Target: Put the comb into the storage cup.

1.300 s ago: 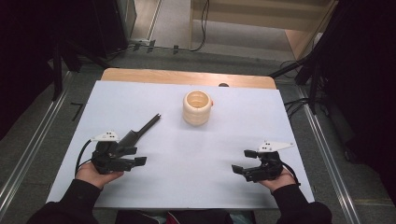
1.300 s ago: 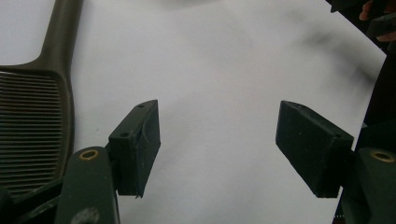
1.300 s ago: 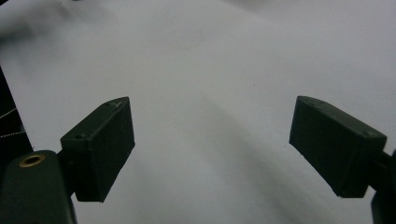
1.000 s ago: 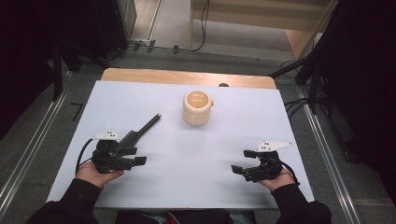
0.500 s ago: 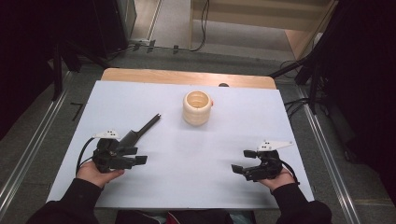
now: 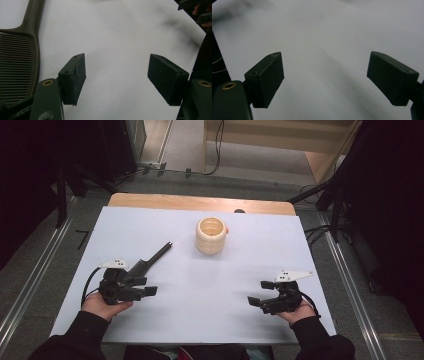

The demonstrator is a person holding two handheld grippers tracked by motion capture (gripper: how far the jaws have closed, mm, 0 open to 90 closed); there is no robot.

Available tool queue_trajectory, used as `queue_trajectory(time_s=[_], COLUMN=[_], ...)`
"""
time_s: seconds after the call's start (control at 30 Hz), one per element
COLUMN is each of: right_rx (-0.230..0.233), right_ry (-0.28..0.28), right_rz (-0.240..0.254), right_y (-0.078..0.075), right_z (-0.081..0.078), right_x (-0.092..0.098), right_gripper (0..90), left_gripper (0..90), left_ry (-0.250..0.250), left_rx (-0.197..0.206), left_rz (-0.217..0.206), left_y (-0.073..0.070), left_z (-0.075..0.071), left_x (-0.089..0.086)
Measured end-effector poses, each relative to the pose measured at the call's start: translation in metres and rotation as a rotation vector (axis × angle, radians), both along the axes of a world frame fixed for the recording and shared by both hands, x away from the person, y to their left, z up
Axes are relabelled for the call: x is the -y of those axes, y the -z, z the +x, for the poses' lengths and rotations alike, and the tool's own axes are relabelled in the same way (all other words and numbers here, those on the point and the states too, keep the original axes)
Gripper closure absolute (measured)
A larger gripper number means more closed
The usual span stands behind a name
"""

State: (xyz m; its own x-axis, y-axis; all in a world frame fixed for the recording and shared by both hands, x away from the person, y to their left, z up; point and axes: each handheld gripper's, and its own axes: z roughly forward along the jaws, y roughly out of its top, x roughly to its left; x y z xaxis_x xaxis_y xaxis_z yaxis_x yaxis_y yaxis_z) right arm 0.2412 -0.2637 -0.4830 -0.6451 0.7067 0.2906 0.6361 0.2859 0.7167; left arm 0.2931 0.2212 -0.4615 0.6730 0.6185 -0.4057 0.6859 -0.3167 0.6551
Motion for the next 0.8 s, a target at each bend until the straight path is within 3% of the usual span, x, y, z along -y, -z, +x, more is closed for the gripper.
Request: queue_trajectory(time_s=[0.6,0.73,0.8], right_rx=[-0.003,-0.008,-0.006], right_ry=[-0.001,0.002,0.000], right_rz=[-0.007,-0.009,-0.009], right_y=[0.0003,0.0004,0.0004], right_z=[0.0001,0.0000,0.0000], right_x=[0.0000,-0.0001,0.0000], right_gripper=[12.5,12.6,12.6], left_gripper=[31.2,31.2,31.2], left_ry=[-0.013,-0.056,-0.079], left_rx=[-0.008,0.002,0.004], left_rz=[0.012,0.036,0.028], left_y=[-0.0006,-0.0043,-0.0055], left_z=[0.0012,0.0042,0.0067], left_x=[0.0007,0.0002,-0.0022])
